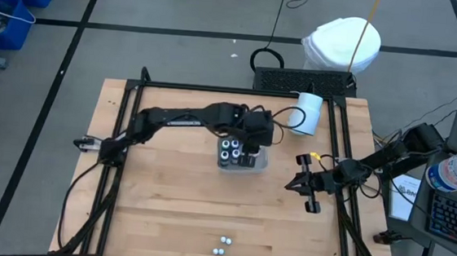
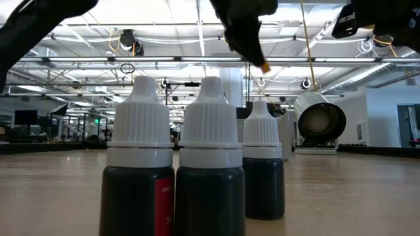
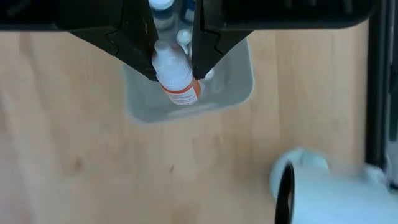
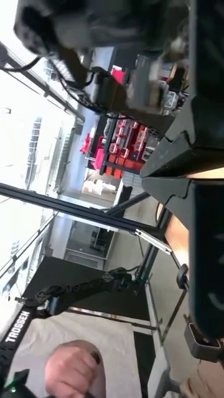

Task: Pick & Place food coloring
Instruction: Put the small yellow food coloring bottle into the gray bin

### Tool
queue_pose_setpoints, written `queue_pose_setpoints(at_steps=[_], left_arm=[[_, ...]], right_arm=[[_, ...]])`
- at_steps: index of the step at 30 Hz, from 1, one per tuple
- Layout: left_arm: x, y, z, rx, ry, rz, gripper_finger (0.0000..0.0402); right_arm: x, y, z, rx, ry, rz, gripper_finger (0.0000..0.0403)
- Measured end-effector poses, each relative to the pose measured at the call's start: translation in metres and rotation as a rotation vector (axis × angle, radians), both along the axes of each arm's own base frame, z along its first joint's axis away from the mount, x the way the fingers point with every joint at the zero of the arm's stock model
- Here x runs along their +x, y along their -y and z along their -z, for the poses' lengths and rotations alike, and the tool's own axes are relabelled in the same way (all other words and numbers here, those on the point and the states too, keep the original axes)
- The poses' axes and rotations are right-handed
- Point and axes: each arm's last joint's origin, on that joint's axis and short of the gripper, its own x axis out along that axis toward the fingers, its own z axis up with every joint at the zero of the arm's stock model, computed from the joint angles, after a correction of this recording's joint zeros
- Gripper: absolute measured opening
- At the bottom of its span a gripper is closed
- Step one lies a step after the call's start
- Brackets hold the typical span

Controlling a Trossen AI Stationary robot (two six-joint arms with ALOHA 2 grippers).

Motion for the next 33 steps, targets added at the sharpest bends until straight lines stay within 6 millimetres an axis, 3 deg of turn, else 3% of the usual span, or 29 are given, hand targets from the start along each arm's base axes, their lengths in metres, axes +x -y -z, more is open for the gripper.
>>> queue_pose_setpoints(at_steps=[7, 22, 33], left_arm=[[0.009, -0.019, 0.031, 0.007, -0.085, -0.012, 0.0081], [0.024, -0.008, 0.099, 0.062, -0.300, 0.076, 0.0081], [0.028, -0.001, 0.106, 0.091, -0.298, 0.105, 0.0081]], right_arm=[[-0.001, 0.001, -0.003, -0.014, 0.023, 0.008, 0.0000], [-0.008, 0.003, -0.013, 0.007, 0.098, 0.015, 0.0000], [-0.011, 0.005, -0.017, 0.009, 0.102, 0.015, 0.0000]])
